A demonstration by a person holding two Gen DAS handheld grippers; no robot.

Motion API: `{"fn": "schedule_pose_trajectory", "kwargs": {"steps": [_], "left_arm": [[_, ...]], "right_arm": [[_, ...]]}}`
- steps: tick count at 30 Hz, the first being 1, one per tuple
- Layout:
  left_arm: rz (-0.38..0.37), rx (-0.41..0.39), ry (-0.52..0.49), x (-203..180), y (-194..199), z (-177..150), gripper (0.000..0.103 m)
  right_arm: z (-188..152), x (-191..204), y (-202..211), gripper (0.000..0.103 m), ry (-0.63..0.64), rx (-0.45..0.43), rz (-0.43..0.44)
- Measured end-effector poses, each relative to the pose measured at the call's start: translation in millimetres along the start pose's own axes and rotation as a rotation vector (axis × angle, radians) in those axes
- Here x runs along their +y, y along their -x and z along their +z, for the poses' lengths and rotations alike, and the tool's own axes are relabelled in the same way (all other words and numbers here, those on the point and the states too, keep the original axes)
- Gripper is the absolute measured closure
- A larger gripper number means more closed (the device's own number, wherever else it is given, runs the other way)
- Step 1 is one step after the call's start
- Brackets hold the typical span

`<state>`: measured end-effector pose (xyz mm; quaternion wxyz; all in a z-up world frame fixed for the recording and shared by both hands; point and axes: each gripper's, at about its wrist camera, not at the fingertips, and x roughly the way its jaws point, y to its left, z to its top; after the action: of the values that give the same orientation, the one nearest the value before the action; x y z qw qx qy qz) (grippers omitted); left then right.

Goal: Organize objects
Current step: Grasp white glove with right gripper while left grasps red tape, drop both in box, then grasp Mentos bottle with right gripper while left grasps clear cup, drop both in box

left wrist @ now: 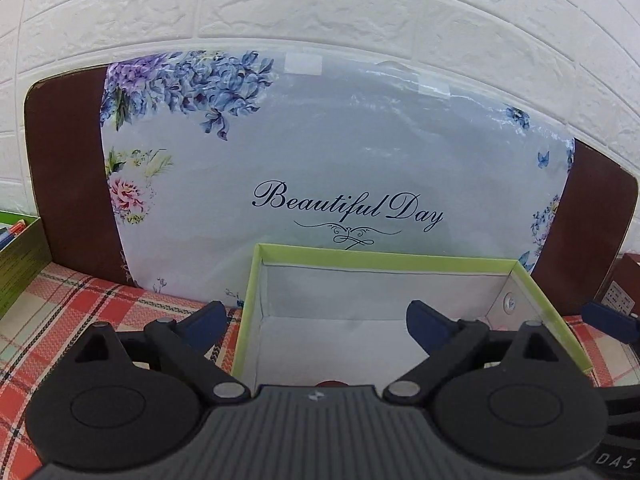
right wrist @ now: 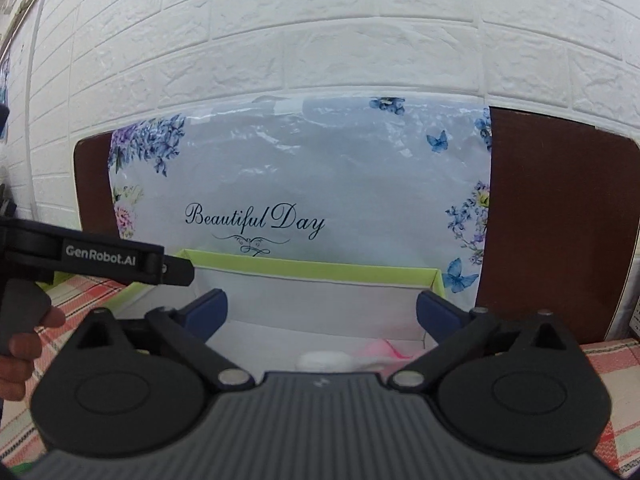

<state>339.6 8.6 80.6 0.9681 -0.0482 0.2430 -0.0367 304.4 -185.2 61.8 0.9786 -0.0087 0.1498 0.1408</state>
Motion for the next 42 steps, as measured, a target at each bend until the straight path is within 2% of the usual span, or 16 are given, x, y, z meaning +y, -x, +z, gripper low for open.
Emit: {"fn": "schedule_pose_trajectory", "kwargs": {"steps": [5,10,13,18,21,24,30,38,40,42], "left_arm": [[0.007,-0.037,-0.035,-9,33,1,0.003],[-0.001,-0.095,-0.051,-18,86,3,0.003],[0.020,-0.123,-0.093,-27,119,-1,0.003],[0.037,-0.125,-0.118,-31,180,-26,0.003],[0.053,-0.109,-0.138,-33,207,-50,0.003],[0.086,-0.130,-0.184,-38,227,-81,0.002],[0.095,-0.071,-0.135,-33,248,-128,0.002],[0.120,-0.014,-0.082,-19,260,-169,0.002],[0.111,0.015,-0.072,-13,257,-175,0.002],[0.103,0.036,-0.068,-7,253,-180,0.002]], "right_arm": [[10,1,27,0.000,-0.005,-0.015,-0.008],[25,8,74,0.000,0.003,-0.066,-0.016],[31,16,104,0.000,0.015,-0.086,-0.021],[29,35,160,0.000,0.024,-0.051,-0.078],[16,41,191,0.000,0.004,-0.035,-0.106],[-2,45,219,0.000,-0.016,-0.024,-0.125],[-38,59,262,0.000,-0.041,0.006,-0.156],[-78,71,292,0.000,-0.084,0.072,-0.182],[-87,75,293,0.000,-0.088,0.092,-0.175],[-97,79,288,0.000,-0.083,0.121,-0.126]]}}
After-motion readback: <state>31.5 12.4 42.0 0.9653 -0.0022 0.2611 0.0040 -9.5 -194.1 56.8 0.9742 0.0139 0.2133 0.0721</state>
